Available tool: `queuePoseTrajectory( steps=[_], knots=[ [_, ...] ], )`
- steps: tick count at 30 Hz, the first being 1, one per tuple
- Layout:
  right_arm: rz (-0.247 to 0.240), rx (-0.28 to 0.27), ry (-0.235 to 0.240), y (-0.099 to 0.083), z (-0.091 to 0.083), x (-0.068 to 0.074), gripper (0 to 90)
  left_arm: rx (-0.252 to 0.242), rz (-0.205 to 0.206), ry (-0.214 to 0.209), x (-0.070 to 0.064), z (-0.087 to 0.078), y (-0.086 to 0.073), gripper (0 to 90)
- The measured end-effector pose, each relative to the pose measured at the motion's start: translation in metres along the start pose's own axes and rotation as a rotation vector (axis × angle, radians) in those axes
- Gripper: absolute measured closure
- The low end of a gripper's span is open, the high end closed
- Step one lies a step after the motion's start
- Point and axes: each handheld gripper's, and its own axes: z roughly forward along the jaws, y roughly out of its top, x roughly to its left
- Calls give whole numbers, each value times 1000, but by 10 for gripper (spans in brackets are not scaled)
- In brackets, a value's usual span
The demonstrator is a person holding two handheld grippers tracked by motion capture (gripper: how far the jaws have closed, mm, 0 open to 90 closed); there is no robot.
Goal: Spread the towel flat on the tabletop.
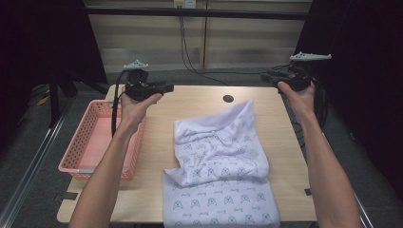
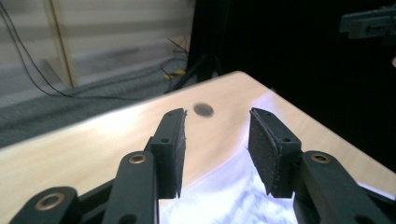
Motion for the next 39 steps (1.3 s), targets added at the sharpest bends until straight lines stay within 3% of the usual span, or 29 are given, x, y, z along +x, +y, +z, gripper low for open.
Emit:
queuePoseTrajectory(
  steps=[4, 6, 7, 8, 9, 10, 11, 12, 13, 14, 15, 16, 17, 18, 19, 20, 21, 23, 25, 27, 29, 30, 31, 32, 33, 35, 36, 39],
  knots=[
    [-30, 19, 61, -24, -11, 15, 585, 27, 11, -32, -14, -4, -20, 574],
    [-58, 52, 102, -49, -26, 35, 583, 47, 13, -55, -28, -11, -36, 613],
    [-58, 52, 102, -49, -26, 35, 583, 47, 13, -55, -28, -11, -36, 614],
    [-70, 79, 137, -73, -39, 50, 582, 87, 41, -87, -41, -17, -51, 625],
    [-70, 79, 137, -73, -39, 50, 582, 87, 41, -87, -41, -17, -51, 636],
    [-67, 93, 175, -98, -52, 65, 583, 106, 45, -117, -57, -24, -69, 644],
    [-60, 105, 194, -108, -56, 71, 583, 106, 45, -117, -57, -24, -69, 660],
    [-56, 126, 200, -122, -62, 79, 584, 134, 62, -163, -71, -31, -88, 668],
    [-56, 126, 200, -122, -62, 79, 584, 134, 62, -163, -71, -31, -88, 668],
    [-50, 153, 246, -147, -74, 95, 602, 182, 90, -216, -88, -37, -114, 688],
    [-50, 153, 246, -147, -74, 95, 602, 182, 90, -216, -88, -37, -114, 701],
    [-39, 197, 284, -173, -84, 111, 625, 212, 80, -261, -100, -44, -137, 706],
    [-39, 197, 284, -173, -84, 111, 625, 212, 80, -261, -100, -44, -137, 717],
    [-26, 229, 318, -191, -89, 120, 621, 226, 76, -291, -105, -46, -149, 724],
    [-26, 229, 318, -191, -89, 120, 621, 246, 69, -302, -110, -47, -162, 724],
    [-7, 292, 349, -211, -87, 126, 604, 300, 56, -323, -115, -44, -187, 726],
    [-7, 292, 349, -211, -87, 126, 604, 300, 56, -323, -115, -44, -187, 722],
    [-8, 367, 353, -230, -78, 130, 579, 359, 44, -315, -116, -37, -208, 699],
    [-34, 418, 319, -243, -66, 128, 532, 393, 36, -306, -112, -31, -213, 663],
    [-40, 421, 319, -243, -63, 124, 531, 402, 39, -312, -109, -28, -213, 648],
    [-26, 405, 320, -241, -57, 112, 510, 425, 40, -263, -102, -23, -216, 648],
    [-31, 411, 302, -242, -52, 105, 501, 429, 38, -272, -98, -21, -217, 647],
    [-31, 411, 302, -242, -52, 105, 501, 429, 38, -272, -98, -21, -217, 642],
    [-29, 418, 310, -243, -50, 104, 501, 425, 46, -238, -96, -21, -218, 642],
    [-62, 419, 303, -244, -48, 106, 483, 424, 47, -224, -95, -22, -219, 598],
    [-73, 416, 301, -245, -49, 107, 482, 422, 47, -199, -94, -22, -221, 575],
    [-109, 403, 293, -248, -52, 110, 485, 421, 52, -200, -95, -22, -222, 543],
    [-140, 408, 281, -248, -53, 113, 488, 428, 78, -203, -102, -23, -224, 519]
  ],
)
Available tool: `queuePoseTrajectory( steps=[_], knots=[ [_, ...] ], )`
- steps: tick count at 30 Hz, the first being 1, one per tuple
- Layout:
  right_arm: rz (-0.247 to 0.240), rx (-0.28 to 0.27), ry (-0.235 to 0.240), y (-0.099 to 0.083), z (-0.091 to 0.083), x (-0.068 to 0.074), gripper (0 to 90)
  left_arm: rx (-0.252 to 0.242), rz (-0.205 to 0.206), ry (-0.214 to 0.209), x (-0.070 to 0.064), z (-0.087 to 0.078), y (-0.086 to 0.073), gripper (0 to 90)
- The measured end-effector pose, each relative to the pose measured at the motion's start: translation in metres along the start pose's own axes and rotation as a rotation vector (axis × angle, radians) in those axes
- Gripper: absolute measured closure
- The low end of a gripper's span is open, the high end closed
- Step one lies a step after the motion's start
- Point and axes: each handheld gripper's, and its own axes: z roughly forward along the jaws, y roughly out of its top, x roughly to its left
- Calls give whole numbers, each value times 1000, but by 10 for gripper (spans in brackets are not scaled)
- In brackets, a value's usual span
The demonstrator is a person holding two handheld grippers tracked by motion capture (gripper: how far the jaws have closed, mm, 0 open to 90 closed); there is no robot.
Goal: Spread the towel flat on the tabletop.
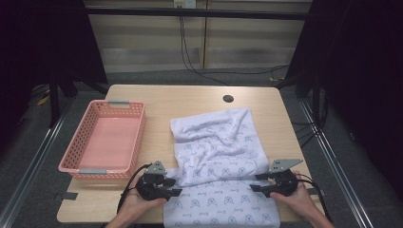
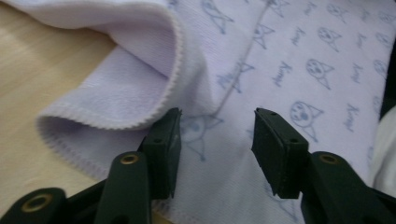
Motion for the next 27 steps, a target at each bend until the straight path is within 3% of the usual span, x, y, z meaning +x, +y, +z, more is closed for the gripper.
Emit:
queuePoseTrajectory(
  steps=[1, 3, 4, 6, 7, 8, 9, 10, 11, 13, 15, 20, 21, 24, 25, 27],
  knots=[
    [-33, 8, -32, 0, 1, 5, 491, 10, 60, 54, -7, 0, -1, 567],
    [-51, 14, -41, 0, 1, 7, 512, 12, 77, 65, -10, 0, -2, 591],
    [-64, 15, -66, -2, -1, 11, 618, 6, 90, 85, -12, 1, -4, 712],
    [-49, 16, -63, -3, -3, 10, 734, 16, 109, 90, -13, 0, -5, 803],
    [-35, 19, -50, -4, -4, 10, 815, 10, 101, 72, -13, 0, -6, 852],
    [-35, 19, -50, -4, -4, 10, 815, 10, 101, 72, -13, 0, -6, 866],
    [7, 24, 6, -5, -6, 7, 869, 19, 84, 50, -12, -1, -6, 871],
    [12, 39, 27, -5, -7, 6, 871, 19, 84, 50, -12, -1, -6, 875],
    [11, 48, 46, -5, -8, 7, 879, 31, 51, 13, -10, -2, -6, 877],
    [14, 53, 66, -5, -9, 8, 881, 30, 54, -4, -10, -4, -7, 878],
    [4, 33, 133, -5, -17, 15, 884, -2, 45, -33, -14, -12, -7, 878],
    [0, -27, 198, -8, -49, 34, 883, -62, 68, -104, -30, -32, -12, 878],
    [-8, -28, 213, -8, -53, 38, 882, -67, 80, -142, -40, -41, -17, 878],
    [-23, -18, 217, -10, -62, 50, 879, -65, 102, -176, -51, -50, -23, 877],
    [-37, -15, 253, -13, -67, 60, 865, -56, 118, -218, -60, -56, -29, 876],
    [-38, -10, 268, -14, -69, 65, 853, -42, 123, -238, -65, -57, -32, 876]
  ],
)
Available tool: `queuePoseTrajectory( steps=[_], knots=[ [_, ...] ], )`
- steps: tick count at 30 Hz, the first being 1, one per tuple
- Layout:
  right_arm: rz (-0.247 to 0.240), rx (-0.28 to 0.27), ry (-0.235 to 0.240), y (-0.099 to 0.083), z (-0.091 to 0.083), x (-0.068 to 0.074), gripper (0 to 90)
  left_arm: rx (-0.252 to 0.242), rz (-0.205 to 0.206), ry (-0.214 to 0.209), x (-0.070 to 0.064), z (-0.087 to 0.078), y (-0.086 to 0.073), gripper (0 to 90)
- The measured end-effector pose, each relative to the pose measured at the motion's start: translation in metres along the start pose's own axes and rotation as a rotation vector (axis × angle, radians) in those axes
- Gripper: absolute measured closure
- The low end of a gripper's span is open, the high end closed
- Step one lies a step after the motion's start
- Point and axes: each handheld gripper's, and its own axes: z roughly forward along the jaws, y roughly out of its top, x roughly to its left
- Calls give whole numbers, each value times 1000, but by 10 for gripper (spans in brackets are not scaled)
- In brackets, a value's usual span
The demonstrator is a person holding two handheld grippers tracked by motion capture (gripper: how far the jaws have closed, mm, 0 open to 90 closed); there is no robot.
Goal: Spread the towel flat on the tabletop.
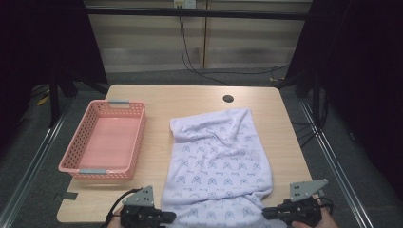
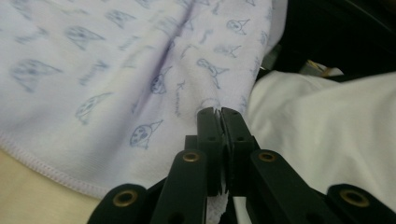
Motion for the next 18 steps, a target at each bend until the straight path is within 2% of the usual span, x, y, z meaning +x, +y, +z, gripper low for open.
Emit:
queuePoseTrajectory(
  steps=[2, 3, 4, 5, 6, 7, 8, 9, 10, 11, 12, 13, 14, 15, 16, 17, 18],
  knots=[
    [-9, 25, 7, -2, 2, 7, 759, 29, 2, -11, -4, 1, -3, 867],
    [0, 14, 2, -2, 2, 8, 716, 26, -11, -2, -3, 2, -3, 812],
    [9, -8, -31, -3, 1, 3, 673, 15, -32, 13, 2, 1, -1, 713],
    [9, -8, -31, -3, 1, 3, 673, 15, -32, 13, 2, 1, -1, 691],
    [36, -30, -87, -2, 2, -8, 622, 2, -51, 54, 12, 1, 5, 639],
    [36, -30, -87, -2, 2, -8, 622, 2, -51, 54, 12, 1, 5, 617],
    [36, -17, -125, -1, 5, -19, 603, 1, -66, 83, 25, 5, 11, 613],
    [41, -11, -133, -1, 9, -26, 584, 6, -72, 101, 31, 9, 13, 605],
    [44, 0, -144, 0, 13, -33, 572, 16, -72, 99, 38, 14, 16, 583],
    [41, 12, -148, 1, 18, -38, 570, 16, -72, 99, 38, 14, 16, 578],
    [46, 19, -143, 2, 22, -43, 551, 43, -59, 132, 46, 23, 20, 576],
    [46, 19, -143, 2, 22, -43, 551, 43, -59, 132, 46, 23, 20, 564],
    [31, 47, -150, 5, 31, -50, 541, 73, -51, 151, 56, 35, 24, 561],
    [31, 47, -150, 5, 31, -50, 541, 73, -51, 151, 56, 35, 24, 562],
    [25, 62, -159, 6, 34, -51, 546, 109, -44, 169, 59, 43, 26, 562],
    [17, 102, -167, 6, 40, -53, 635, 145, -29, 177, 60, 48, 26, 604],
    [-4, 118, -171, 5, 42, -51, 732, 140, -3, 195, 59, 50, 25, 658]
  ],
)
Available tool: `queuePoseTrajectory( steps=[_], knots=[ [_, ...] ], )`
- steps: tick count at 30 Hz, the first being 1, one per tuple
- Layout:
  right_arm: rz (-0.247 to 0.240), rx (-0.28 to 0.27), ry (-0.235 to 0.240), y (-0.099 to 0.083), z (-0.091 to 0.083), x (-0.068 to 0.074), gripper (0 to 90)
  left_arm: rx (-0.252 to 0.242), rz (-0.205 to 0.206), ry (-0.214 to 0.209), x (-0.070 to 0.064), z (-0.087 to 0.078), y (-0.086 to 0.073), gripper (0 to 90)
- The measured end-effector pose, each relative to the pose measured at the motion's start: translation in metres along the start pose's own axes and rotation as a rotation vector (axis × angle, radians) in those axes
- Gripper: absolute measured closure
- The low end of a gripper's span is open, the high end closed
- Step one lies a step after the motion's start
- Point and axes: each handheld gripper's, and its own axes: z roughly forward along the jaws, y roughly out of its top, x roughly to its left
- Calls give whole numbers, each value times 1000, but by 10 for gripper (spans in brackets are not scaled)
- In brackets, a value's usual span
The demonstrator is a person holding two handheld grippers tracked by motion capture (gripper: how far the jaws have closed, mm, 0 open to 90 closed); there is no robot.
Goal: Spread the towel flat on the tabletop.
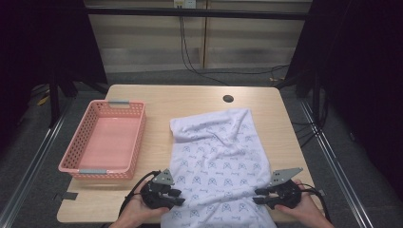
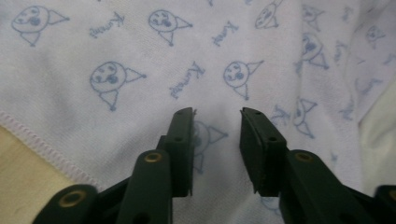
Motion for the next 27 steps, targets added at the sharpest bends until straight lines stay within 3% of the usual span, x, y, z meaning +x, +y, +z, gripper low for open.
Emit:
queuePoseTrajectory(
  steps=[1, 2, 4, 7, 8, 9, 10, 11, 12, 13, 14, 15, 16, 17, 18, 19, 20, 22, 23, 24, 27],
  knots=[
    [2, 7, 14, -1, -1, 0, 802, 13, 2, 13, 0, -2, -1, 684],
    [1, 13, 27, -3, -3, 1, 829, 20, 11, 30, -1, -3, -2, 769],
    [3, 24, 69, -8, -6, 5, 850, 21, 6, 1, -4, -4, -6, 879],
    [-22, 45, 107, -8, -8, 10, 852, 44, 12, -27, -11, -8, -11, 897],
    [-24, 55, 140, -7, -9, 12, 850, 59, 14, -73, -13, -11, -15, 897],
    [-26, 45, 169, -7, -12, 18, 805, 66, 12, -58, -16, -14, -18, 897],
    [-20, 32, 162, -7, -13, 18, 771, 88, 23, -99, -18, -19, -21, 898],
    [-20, 32, 162, -7, -13, 18, 771, 88, 23, -99, -18, -19, -21, 900],
    [-4, -11, 132, -7, -18, 16, 663, 70, 13, -111, -21, -21, -21, 846],
    [-4, -11, 132, -7, -18, 16, 663, 70, 13, -111, -21, -21, -21, 803],
    [26, -56, 76, -4, -22, 10, 654, 48, 14, -102, -18, -23, -14, 764],
    [26, -56, 76, -4, -22, 10, 654, 48, 14, -102, -18, -23, -14, 729],
    [38, -74, 25, 0, -21, 1, 606, -9, -10, -93, -10, -26, -4, 696],
    [51, -81, 26, 3, -19, -3, 605, -9, -10, -93, -10, -26, -4, 684],
    [51, -74, 13, 5, -16, -7, 594, -69, -34, -73, 2, -24, 6, 688],
    [51, -74, 13, 5, -16, -7, 594, -69, -34, -73, 2, -24, 6, 682],
    [58, -80, 0, 8, -13, -11, 588, -87, -59, -45, 12, -21, 13, 682],
    [69, -95, -33, 19, -7, -24, 587, -98, -86, -32, 28, -13, 22, 656],
    [74, -105, -28, 21, -7, -27, 586, -98, -86, -32, 28, -13, 22, 649],
    [81, -123, -5, 24, -7, -31, 583, -77, -93, -8, 38, -7, 27, 640],
    [94, -153, -11, 29, -12, -35, 579, -75, -90, 0, 42, -4, 29, 627]
  ],
)
